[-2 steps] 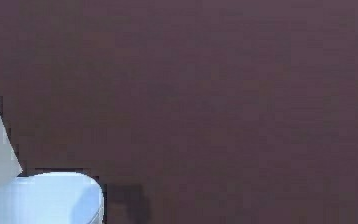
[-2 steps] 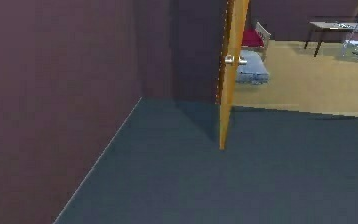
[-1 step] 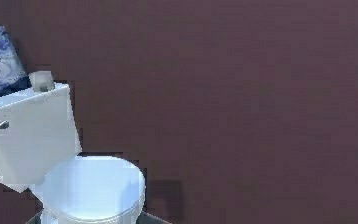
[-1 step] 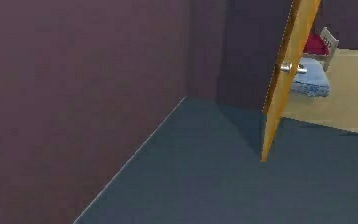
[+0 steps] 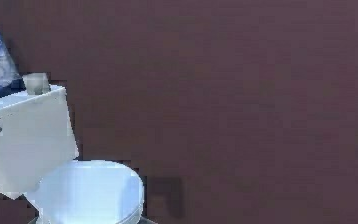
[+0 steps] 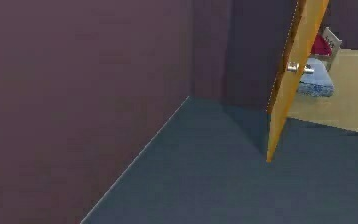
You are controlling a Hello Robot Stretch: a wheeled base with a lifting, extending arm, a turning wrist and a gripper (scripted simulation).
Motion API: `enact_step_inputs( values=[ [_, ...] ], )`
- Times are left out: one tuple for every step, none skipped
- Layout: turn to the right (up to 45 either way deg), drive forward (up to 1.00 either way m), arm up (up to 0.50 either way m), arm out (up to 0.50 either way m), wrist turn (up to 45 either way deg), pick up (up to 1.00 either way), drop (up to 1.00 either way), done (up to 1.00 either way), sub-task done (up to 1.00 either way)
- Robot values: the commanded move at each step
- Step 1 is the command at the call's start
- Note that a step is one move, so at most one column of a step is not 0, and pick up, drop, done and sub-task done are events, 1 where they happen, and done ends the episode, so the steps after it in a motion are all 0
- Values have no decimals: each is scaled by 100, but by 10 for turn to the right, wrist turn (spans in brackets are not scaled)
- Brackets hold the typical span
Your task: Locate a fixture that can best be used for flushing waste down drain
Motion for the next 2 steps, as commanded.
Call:
enact_step_inputs(
  values=[
    [-330, 0, 0, 0, 0, 0, 0, 0, 0],
    [0, 0, 0, 0, 0, 0, 0, 100, 0]
  ],
)
